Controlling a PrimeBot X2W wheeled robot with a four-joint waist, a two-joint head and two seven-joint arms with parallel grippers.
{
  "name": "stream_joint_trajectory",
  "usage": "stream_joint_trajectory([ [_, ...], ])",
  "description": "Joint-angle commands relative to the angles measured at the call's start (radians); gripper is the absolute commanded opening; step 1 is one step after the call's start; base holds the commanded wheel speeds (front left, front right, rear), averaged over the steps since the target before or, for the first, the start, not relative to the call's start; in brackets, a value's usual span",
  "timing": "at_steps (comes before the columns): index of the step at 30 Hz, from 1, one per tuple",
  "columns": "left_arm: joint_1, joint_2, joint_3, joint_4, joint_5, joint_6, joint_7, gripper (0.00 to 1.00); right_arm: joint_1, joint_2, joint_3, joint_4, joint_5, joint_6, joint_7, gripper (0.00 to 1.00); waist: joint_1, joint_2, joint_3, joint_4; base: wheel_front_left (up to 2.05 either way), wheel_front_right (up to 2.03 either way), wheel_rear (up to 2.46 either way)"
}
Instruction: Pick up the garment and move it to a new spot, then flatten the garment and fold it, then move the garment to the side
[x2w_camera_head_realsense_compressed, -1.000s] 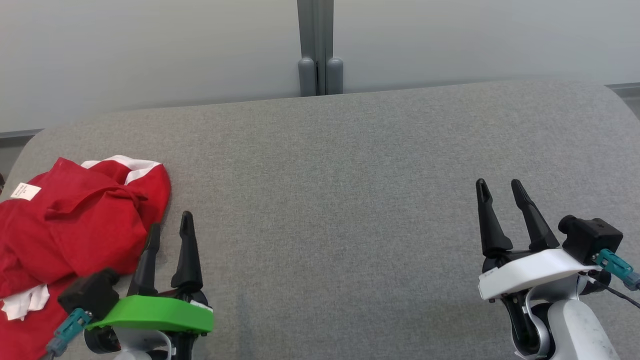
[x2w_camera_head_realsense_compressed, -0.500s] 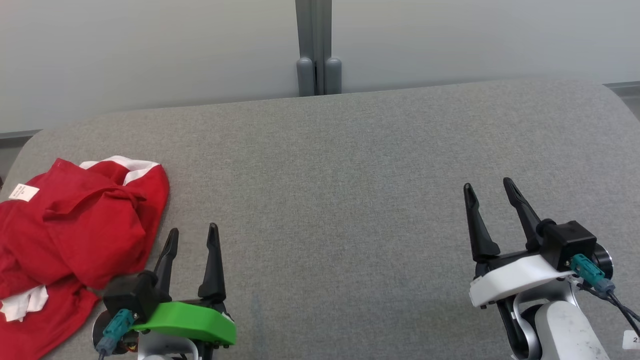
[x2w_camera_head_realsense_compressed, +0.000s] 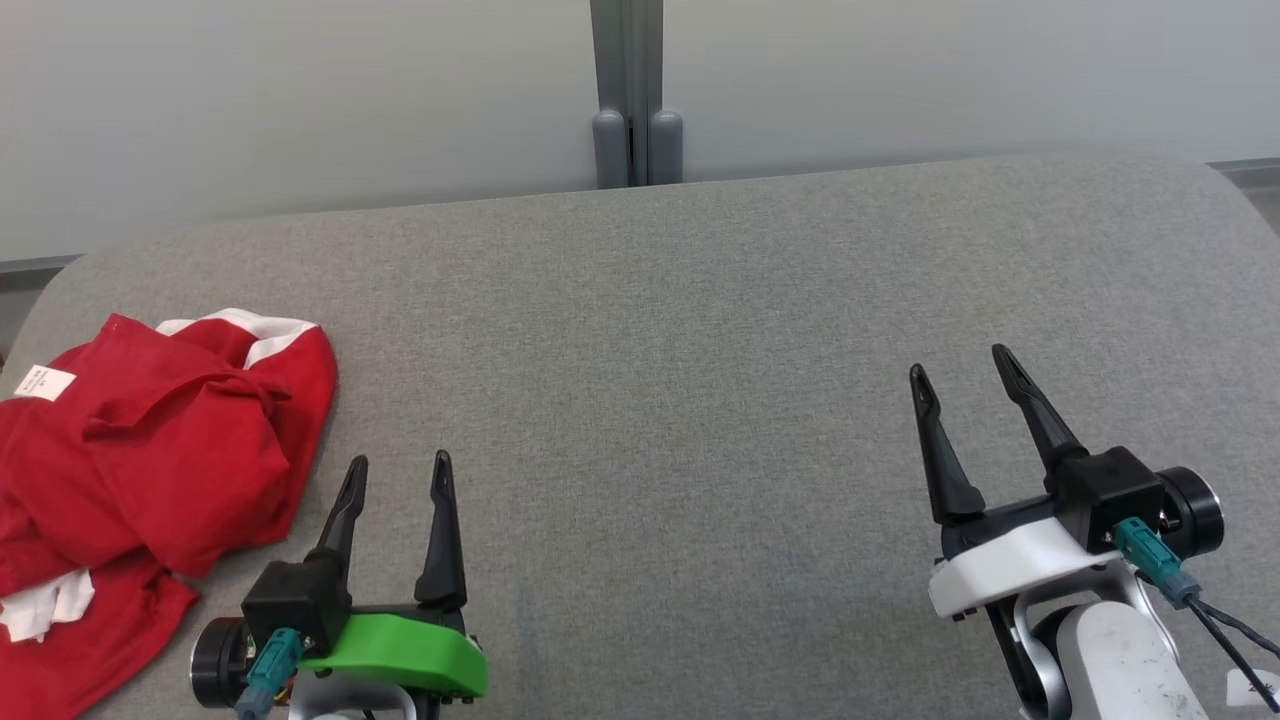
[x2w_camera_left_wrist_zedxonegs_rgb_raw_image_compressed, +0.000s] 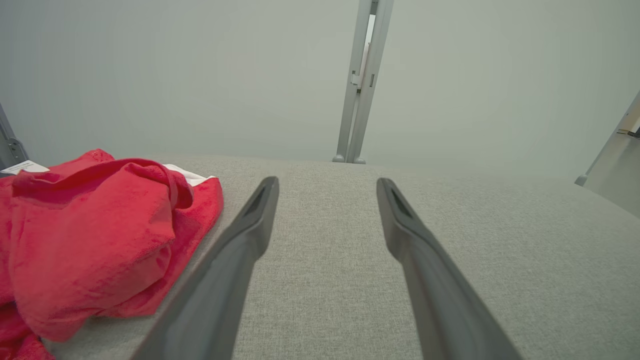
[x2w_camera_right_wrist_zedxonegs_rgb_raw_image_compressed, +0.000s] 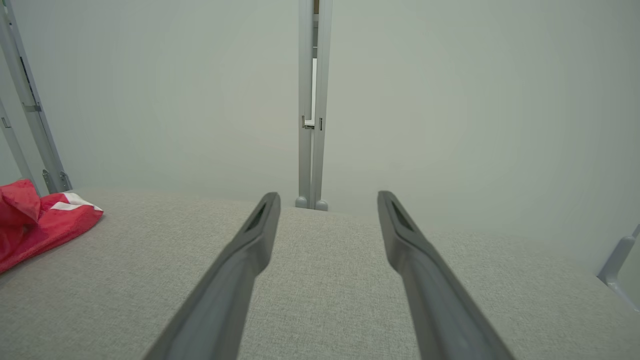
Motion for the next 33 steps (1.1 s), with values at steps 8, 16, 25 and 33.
stream_joint_trajectory([
  [8, 0.0, -0.021, 0.023, -0.026, 0.067, -0.018, -0.025, 1.0, -0.011, -0.005, 0.01, -0.037, -0.053, 0.0, -0.027, 1.0, 0.0, 0.0, 0.005, 0.0, 0.0, 0.0, 0.0],
  [16, 0.021, -0.052, 0.078, -0.036, 0.048, -0.082, -0.042, 1.0, 0.002, -0.005, -0.001, -0.027, 0.043, 0.0, -0.042, 1.0, 0.0, 0.0, 0.009, 0.0, 0.0, 0.0, 0.0],
  [25, 0.038, -0.058, 0.094, -0.002, -0.01, -0.118, -0.058, 1.0, 0.013, -0.006, -0.015, -0.017, 0.119, 0.0, -0.059, 1.0, 0.0, 0.0, 0.009, -0.001, 0.0, 0.0, 0.0],
  [33, 0.038, -0.058, 0.072, 0.04, -0.009, -0.114, -0.071, 1.0, 0.015, -0.006, -0.006, 0.035, 0.136, 0.0, -0.073, 1.0, 0.0, 0.0, 0.005, -0.002, 0.0, 0.0, 0.0],
])
